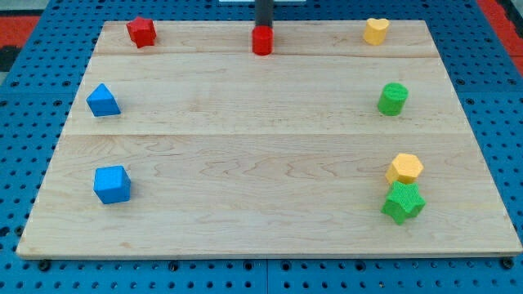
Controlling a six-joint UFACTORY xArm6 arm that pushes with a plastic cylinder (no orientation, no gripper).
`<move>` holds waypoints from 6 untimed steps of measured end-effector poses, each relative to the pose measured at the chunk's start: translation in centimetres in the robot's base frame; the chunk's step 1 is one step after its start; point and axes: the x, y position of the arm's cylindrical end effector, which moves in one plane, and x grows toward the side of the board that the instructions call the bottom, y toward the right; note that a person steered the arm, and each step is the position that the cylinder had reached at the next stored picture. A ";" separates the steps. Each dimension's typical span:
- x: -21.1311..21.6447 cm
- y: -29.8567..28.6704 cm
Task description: Slightly move the green circle towards the left of the board
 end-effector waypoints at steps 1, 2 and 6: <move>7.7 1.1; 16.5 1.3; 16.8 24.7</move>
